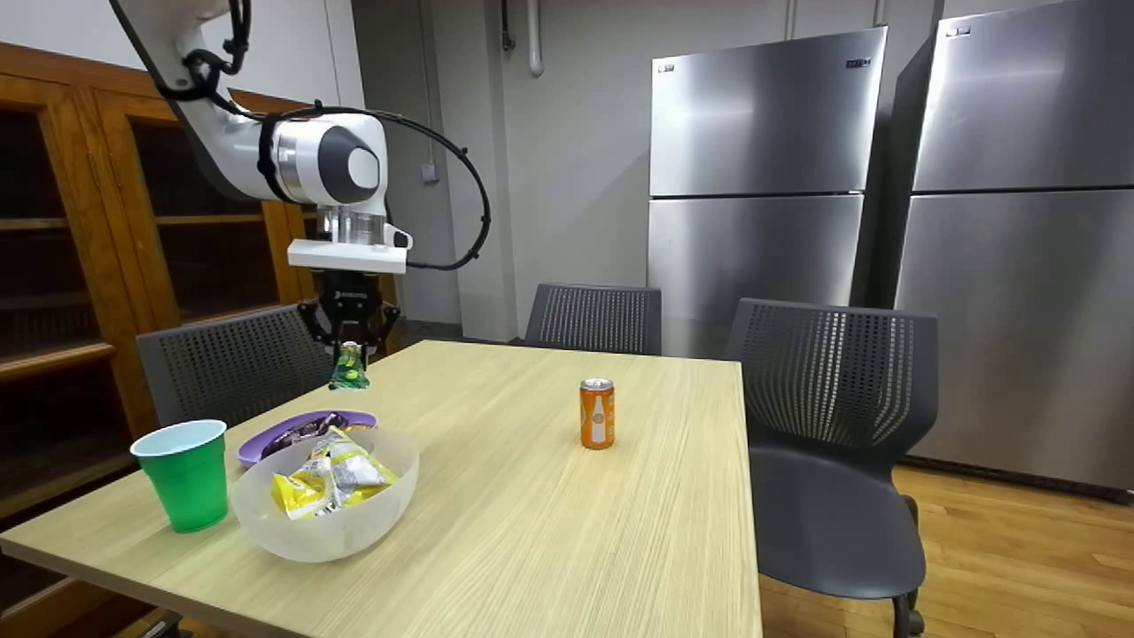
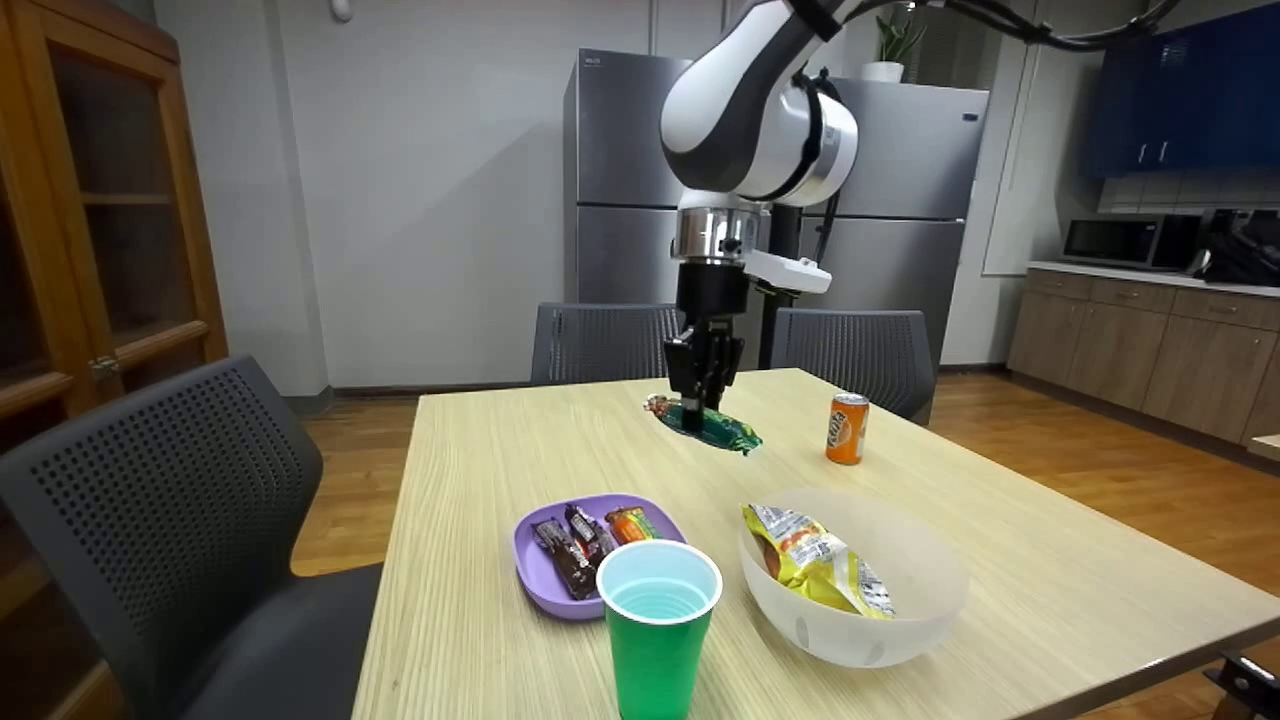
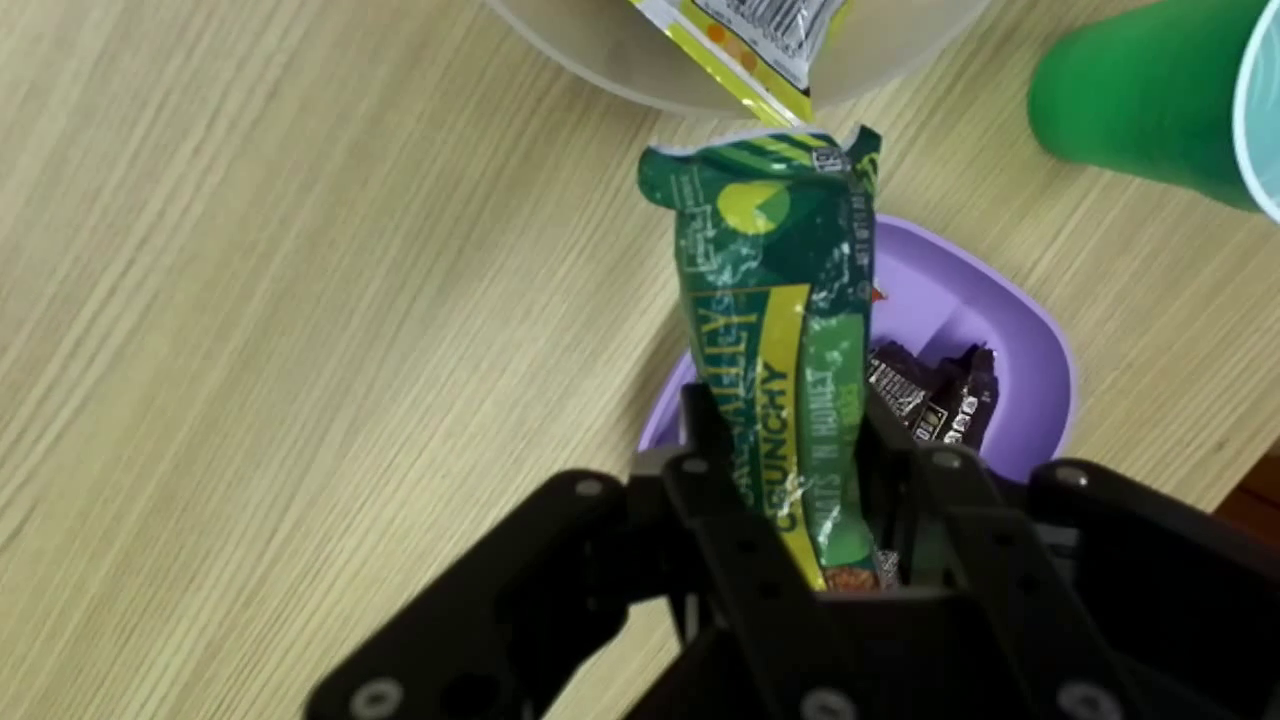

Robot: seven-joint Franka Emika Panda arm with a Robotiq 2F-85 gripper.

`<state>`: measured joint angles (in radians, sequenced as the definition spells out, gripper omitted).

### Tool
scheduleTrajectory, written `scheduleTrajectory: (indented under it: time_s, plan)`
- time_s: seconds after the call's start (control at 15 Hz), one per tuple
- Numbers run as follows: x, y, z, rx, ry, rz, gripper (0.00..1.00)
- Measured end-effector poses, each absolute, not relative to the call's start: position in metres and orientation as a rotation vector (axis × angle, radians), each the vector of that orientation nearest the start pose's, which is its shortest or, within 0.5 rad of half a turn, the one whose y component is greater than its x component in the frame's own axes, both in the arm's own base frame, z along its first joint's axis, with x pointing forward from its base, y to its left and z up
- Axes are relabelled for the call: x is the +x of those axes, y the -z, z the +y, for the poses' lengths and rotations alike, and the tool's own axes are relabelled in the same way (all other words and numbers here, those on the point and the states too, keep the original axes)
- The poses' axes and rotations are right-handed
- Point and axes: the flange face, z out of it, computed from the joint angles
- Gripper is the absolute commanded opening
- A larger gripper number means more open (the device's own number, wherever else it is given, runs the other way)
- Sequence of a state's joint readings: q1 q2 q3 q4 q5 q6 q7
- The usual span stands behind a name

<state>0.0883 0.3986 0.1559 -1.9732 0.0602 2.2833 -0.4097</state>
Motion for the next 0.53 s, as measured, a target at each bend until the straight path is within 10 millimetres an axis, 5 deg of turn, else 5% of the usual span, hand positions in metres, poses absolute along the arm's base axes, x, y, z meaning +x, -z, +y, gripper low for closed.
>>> scheduleTrajectory:
  time_s: [0.53]
  plan:
    - [0.619,-0.219,0.181,-2.887,-0.178,-0.647,0.09]
